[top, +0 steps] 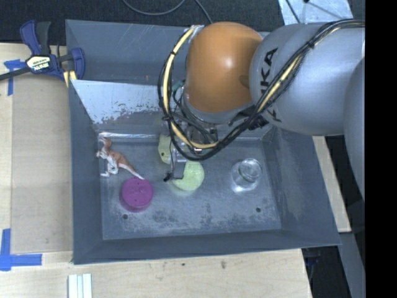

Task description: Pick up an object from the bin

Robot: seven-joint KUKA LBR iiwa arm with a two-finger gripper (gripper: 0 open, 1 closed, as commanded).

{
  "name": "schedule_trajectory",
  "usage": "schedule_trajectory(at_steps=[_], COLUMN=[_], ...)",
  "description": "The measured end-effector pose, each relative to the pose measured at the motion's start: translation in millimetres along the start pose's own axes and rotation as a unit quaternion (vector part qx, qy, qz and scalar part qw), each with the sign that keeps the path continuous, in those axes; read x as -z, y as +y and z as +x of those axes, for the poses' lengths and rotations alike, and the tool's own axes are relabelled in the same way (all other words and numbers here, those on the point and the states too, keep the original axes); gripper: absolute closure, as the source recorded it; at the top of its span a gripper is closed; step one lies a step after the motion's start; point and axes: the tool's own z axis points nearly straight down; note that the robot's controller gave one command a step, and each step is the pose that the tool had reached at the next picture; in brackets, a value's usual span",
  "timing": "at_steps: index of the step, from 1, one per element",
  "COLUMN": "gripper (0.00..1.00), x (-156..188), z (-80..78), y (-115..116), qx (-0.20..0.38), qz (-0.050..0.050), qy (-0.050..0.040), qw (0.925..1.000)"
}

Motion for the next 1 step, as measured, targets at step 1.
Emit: schedule_trajectory(at_steps=[1], gripper=[0.0], x=[5.1], z=[-1.7], y=[-0.6], qx=[-0.001], qz=[-0.001], qy=[-0.0044], qw=[1.0])
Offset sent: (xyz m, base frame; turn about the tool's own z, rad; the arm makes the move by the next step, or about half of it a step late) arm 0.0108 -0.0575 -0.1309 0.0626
